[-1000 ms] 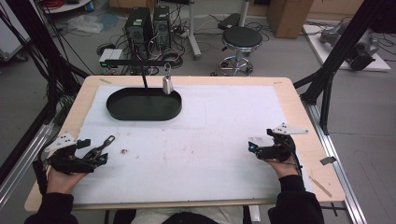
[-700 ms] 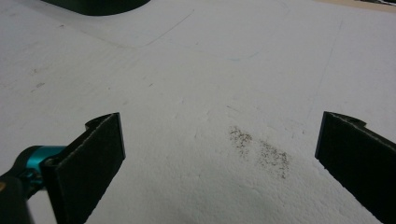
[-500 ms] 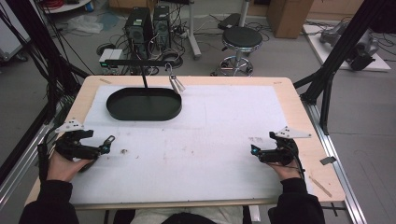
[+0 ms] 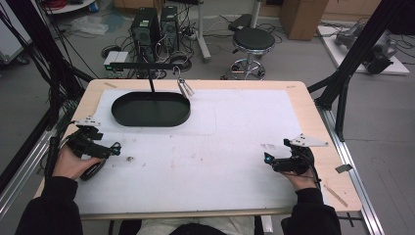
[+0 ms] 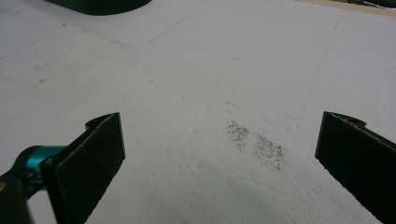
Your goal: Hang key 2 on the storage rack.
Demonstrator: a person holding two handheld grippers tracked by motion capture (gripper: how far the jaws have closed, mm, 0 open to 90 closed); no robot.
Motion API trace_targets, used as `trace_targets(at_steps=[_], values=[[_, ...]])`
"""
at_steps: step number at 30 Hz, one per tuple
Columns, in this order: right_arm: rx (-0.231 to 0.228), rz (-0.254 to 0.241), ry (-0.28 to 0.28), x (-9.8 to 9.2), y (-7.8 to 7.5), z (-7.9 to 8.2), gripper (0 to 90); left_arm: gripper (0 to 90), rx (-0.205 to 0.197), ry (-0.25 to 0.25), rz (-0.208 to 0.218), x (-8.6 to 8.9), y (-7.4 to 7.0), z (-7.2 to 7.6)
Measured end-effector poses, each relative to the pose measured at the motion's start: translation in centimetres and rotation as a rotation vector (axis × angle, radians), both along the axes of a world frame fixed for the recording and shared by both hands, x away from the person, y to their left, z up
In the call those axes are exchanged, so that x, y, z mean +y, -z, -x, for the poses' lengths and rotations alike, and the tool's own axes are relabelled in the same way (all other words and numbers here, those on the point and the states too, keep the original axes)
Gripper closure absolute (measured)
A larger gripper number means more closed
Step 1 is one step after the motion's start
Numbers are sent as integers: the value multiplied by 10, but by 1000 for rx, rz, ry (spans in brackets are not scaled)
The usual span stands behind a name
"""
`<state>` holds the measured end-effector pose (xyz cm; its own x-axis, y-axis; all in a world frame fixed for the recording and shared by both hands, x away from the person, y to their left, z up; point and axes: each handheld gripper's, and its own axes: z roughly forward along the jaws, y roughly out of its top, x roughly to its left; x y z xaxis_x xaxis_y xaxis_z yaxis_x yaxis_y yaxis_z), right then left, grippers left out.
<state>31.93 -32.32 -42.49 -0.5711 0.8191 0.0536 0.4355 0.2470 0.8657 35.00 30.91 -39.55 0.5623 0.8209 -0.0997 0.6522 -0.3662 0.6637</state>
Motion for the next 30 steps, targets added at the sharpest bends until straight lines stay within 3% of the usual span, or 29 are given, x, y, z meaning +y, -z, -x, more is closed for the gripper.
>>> trace_targets(at_steps=[3, 6, 9, 13, 20, 24, 30], values=[[-2, 7, -1, 1, 0, 1, 7, 44, 77, 4, -20, -1, 7, -7], [-6, 15, -8, 1, 0, 1, 7, 52, 117, 2, -44, -1, 12, -11], [-11, 14, -10, 2, 0, 1, 7, 93, 128, -4, -58, -1, 13, -13], [-13, 9, -15, 2, -1, 1, 7, 237, 128, -28, -99, -1, 12, -11], [-22, -1, -14, 2, -3, 2, 7, 255, 176, -39, -207, -7, 13, -14], [-14, 3, -16, 2, -1, 1, 7, 280, 199, -27, -234, -13, 10, -17], [-16, 4, -22, 3, -2, 2, 7, 324, 241, -48, -266, -10, 9, -17]])
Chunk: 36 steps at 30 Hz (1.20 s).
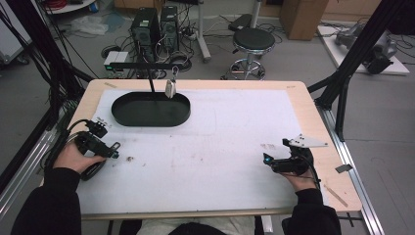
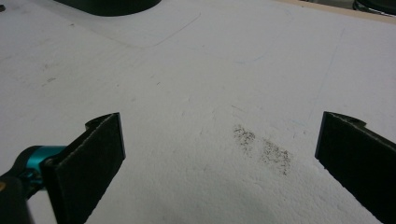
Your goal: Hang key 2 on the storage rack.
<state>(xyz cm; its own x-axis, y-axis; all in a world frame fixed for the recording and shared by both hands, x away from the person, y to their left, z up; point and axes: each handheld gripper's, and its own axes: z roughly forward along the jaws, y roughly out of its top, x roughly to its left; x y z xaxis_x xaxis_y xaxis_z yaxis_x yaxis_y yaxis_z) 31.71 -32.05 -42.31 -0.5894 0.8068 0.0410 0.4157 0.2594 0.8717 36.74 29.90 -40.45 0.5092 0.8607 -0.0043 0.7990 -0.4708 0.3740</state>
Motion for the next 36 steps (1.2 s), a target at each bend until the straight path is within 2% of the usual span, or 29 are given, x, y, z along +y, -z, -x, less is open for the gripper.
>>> trace_targets(at_steps=[4, 7, 10, 14, 16, 19, 21, 26, 31, 36], values=[[0, -3, 1, -1, 0, 0, 7, 382, 30, -9, -20, 3, 3, -1], [4, -1, -1, -1, 0, 0, 7, 392, 38, 6, -2, 4, 5, 0], [5, -4, 2, 0, 0, 0, 7, 447, 39, 7, 5, 5, 7, 0], [4, -1, 0, 0, 0, 0, 7, 532, 37, -7, -15, 6, 9, 0], [7, -2, -2, 0, 1, 0, 7, 610, 34, -28, -20, 8, 8, -1], [10, 2, -6, 0, 2, 0, 7, 750, 32, -52, 6, 12, 9, -1], [10, 6, -6, 0, 3, 0, 7, 798, 21, -42, 13, 13, 9, 0], [12, 4, -6, 0, 3, 0, 7, 812, -34, 7, 25, 16, 11, 6], [20, 9, -7, 1, 5, 0, 7, 820, -20, 4, 49, 20, 9, 4], [16, 8, -8, 1, 5, 0, 7, 824, -47, 6, 66, 24, 5, 6]])
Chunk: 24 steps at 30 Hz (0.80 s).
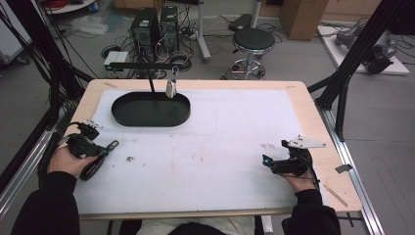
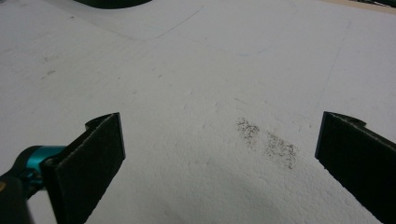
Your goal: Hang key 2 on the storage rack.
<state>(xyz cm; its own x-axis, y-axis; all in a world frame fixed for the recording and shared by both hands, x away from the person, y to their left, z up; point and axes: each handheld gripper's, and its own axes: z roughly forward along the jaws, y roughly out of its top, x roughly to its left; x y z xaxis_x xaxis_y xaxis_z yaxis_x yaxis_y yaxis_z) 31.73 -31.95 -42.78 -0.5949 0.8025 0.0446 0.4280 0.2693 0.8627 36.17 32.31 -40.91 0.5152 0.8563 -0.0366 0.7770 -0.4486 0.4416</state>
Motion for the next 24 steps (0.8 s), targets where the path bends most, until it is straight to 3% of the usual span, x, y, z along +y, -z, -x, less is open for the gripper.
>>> trace_targets(at_steps=[6, 8, 16, 24], values=[[3, -6, -1, 0, 0, 0, 7, 824, -14, 15, -8, -3, -11, 2], [-3, -9, 2, 0, 0, 0, 7, 824, -37, 12, -18, -6, -19, 3], [-1, -19, 6, 0, 1, 0, 7, 824, -139, 35, 22, -13, -52, 4], [-6, -26, 6, -2, 2, 0, 7, 823, -150, 70, 6, -19, -70, -6]])
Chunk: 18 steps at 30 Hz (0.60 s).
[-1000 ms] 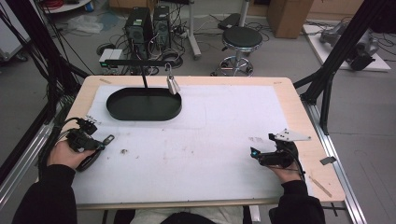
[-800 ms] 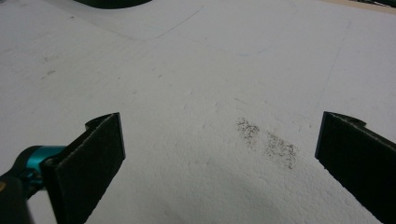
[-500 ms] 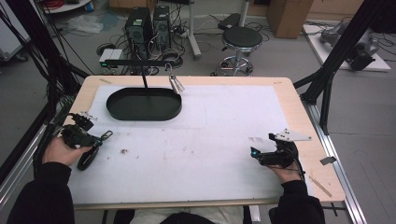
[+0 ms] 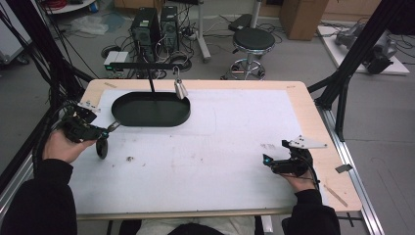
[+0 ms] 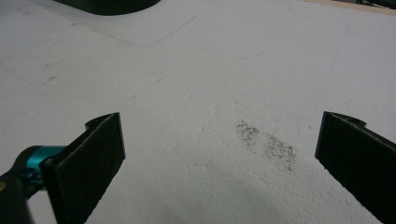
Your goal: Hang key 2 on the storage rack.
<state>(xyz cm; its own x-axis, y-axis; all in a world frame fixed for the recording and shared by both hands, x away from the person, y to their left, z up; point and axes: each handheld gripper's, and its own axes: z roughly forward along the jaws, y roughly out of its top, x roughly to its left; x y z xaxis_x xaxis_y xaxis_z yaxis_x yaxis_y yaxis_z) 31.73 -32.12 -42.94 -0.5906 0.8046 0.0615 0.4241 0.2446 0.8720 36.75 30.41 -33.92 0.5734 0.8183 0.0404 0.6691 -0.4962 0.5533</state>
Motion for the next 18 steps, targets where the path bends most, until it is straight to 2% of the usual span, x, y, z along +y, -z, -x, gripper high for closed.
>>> trace_targets(at_steps=[4, 7, 10, 18], values=[[-1, 3, -4, 0, 0, -1, 7, 823, -13, 23, -6, -5, -14, -5], [4, -3, -4, 0, 0, 0, 7, 823, -36, 31, 2, -10, -25, -8], [4, -5, -5, 0, 0, 0, 7, 823, -43, 53, 20, -16, -36, -12], [-5, -12, -9, 0, 0, -2, 7, 823, -59, 98, -8, -38, -56, -27]])
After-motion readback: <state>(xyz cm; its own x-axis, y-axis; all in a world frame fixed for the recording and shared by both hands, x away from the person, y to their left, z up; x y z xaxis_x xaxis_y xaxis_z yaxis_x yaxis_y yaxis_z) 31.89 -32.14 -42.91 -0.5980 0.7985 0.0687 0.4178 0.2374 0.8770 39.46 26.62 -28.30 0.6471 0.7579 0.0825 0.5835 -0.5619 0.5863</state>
